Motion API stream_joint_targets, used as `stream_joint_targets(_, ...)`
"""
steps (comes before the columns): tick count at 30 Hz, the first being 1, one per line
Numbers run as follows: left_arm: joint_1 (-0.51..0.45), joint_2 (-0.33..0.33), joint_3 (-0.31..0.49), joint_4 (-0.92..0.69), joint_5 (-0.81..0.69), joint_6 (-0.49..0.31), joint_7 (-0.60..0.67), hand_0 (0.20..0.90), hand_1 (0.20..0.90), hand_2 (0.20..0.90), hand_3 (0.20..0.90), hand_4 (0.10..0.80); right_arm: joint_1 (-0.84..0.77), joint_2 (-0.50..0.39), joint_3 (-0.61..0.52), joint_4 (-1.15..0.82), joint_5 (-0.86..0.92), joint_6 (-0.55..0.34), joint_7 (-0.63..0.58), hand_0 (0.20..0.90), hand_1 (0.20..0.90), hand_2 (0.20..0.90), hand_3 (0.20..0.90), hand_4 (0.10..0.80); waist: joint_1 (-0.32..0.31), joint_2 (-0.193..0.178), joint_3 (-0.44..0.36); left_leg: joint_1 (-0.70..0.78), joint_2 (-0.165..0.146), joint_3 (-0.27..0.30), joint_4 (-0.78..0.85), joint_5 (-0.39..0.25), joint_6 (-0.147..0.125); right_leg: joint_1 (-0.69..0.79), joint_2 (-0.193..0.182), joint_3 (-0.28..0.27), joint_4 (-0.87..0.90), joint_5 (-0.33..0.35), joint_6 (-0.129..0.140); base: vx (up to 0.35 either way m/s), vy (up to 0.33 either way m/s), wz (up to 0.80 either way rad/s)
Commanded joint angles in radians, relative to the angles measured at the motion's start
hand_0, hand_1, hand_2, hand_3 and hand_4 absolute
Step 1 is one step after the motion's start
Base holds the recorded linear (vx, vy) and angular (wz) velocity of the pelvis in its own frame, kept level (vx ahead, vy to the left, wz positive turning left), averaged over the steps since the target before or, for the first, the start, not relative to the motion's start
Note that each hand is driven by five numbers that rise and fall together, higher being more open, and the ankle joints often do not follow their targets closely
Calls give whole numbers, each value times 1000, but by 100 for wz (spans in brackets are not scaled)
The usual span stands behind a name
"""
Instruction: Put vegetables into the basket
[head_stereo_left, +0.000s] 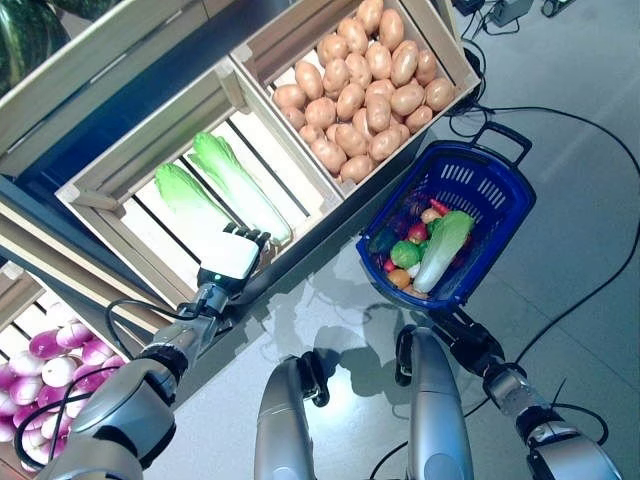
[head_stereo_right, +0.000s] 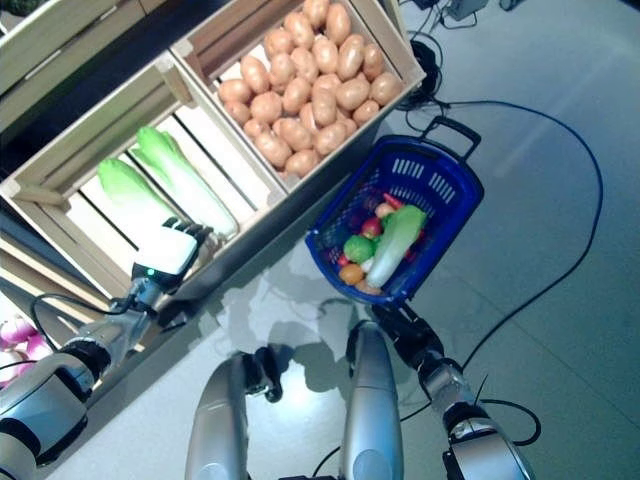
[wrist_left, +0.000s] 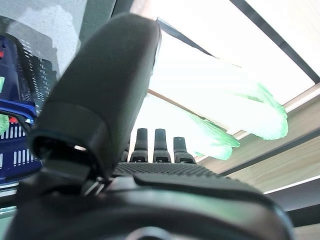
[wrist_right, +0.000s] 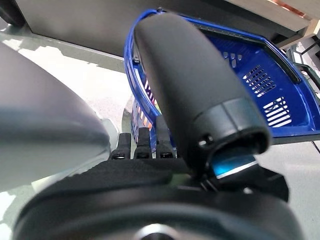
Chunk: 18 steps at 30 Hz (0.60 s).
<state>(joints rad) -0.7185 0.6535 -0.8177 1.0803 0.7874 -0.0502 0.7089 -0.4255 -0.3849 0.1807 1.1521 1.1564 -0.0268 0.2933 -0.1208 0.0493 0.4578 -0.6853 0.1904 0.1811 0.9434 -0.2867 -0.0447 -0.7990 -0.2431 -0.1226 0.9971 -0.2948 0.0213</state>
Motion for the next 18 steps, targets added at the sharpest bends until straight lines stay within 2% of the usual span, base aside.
stream_joint_targets(1,-71,134,34,-3,-30,66,33,900,900,900,900,800,5,-10,17,-34,73,-36,-4,900,900,900,900,800,12,-5,-35,25,3,25,8,-91,0,80,-39,38,-38,10,40,-41,-16,5)
stream_joint_targets(12,-158,201,6,25,22,105,-44,900,900,900,900,800,-1,-43,18,-47,106,-46,0,900,900,900,900,800,12,-18,-8,-64,14,3,67,-109,-10,2,-42,32,5,7,51,-12,0,1)
stream_joint_targets(18,-234,250,-37,19,22,111,-151,900,900,900,900,800,-5,-83,1,-45,141,-53,-1,900,900,900,900,800,12,-17,14,-117,20,-5,105,-118,-7,-47,-44,28,29,10,54,-10,4,0)
